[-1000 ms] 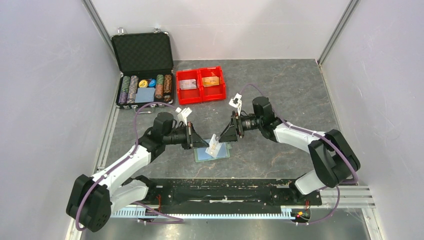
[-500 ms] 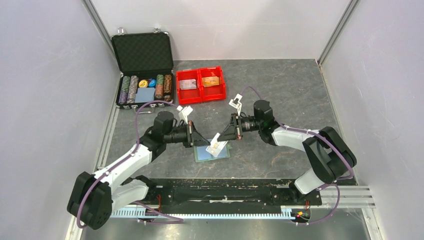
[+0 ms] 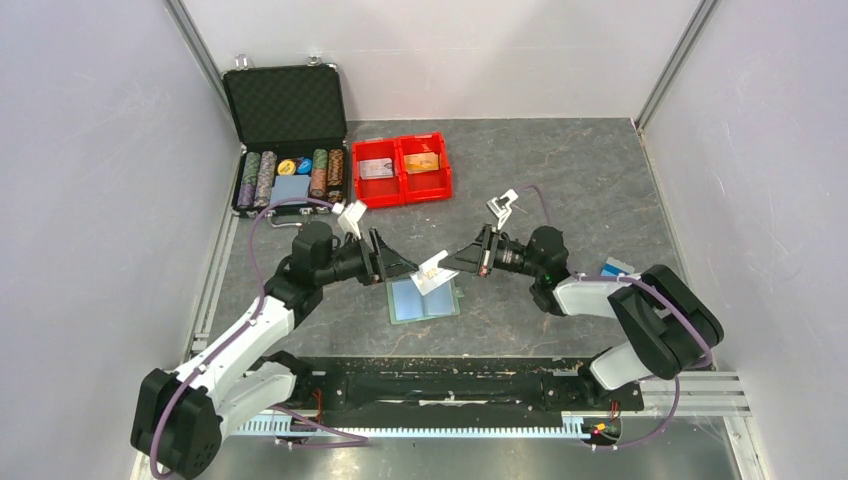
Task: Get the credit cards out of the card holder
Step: Place the credit card in the storage box.
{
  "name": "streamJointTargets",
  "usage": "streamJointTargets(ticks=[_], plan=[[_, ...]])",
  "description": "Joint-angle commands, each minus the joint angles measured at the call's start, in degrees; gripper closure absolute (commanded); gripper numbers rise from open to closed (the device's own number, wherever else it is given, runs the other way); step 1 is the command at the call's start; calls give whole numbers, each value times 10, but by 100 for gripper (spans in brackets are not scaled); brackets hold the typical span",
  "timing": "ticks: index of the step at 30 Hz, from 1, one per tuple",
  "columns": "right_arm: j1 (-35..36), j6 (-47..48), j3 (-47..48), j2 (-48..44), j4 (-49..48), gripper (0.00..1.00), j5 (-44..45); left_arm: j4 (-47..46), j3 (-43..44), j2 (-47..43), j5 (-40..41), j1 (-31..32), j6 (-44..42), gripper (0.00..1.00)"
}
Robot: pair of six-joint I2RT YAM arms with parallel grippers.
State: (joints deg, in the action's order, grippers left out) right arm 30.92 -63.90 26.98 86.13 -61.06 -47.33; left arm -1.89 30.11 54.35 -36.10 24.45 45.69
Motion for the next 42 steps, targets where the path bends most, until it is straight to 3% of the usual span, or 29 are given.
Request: streamJointTargets(ticks=[1, 9, 16, 23, 32, 39, 42], plan=[[4, -105, -52, -35, -120, 100, 158, -64, 3, 2, -2, -2, 42, 28], [33, -141, -89, -62, -121, 100, 310, -238, -48, 42, -7, 12, 139, 26], [53, -159, -116, -83, -117, 100, 400, -316, -57, 73, 5, 36, 189, 37], [58, -158, -119, -79, -125, 100, 416, -361, -72, 91, 28, 45, 225, 53], [63, -170, -126, -70, -140, 100, 415, -381, -77, 107, 65, 51, 245, 44], [66, -179, -138, -59, -160, 100, 416, -441, -89, 136, 76, 51, 294, 71], [66, -180, -142, -57, -159, 100, 419, -453, -90, 146, 71, 51, 303, 77]])
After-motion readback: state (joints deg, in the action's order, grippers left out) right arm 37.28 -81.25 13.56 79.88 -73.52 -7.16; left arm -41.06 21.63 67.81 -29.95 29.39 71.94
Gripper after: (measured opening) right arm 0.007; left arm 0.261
